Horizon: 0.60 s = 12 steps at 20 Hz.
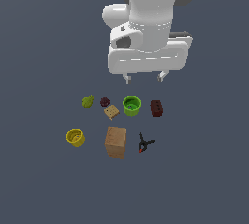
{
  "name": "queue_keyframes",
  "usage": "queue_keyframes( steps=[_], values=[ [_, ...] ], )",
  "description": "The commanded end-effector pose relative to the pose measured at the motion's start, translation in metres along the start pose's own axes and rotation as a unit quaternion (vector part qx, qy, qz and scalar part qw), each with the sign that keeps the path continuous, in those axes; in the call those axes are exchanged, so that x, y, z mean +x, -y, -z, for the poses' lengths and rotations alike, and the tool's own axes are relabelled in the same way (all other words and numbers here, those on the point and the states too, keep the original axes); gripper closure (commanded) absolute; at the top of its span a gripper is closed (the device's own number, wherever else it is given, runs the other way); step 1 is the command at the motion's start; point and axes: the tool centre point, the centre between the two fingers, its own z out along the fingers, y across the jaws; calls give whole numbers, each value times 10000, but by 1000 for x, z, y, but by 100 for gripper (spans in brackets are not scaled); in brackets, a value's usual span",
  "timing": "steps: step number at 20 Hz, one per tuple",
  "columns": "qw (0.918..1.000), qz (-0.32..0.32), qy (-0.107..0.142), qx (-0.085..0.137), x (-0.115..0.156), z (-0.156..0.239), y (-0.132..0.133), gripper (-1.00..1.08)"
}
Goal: Pick up a designated object from a clutter of objects.
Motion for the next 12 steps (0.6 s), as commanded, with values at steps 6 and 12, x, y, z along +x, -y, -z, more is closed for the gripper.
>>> queue_keyframes(
  steps=[6,12],
  values=[
    [10000,-44,7,8,4,-6,-8,-92],
    [9998,-187,31,25,19,-28,-35,-92]
  ],
)
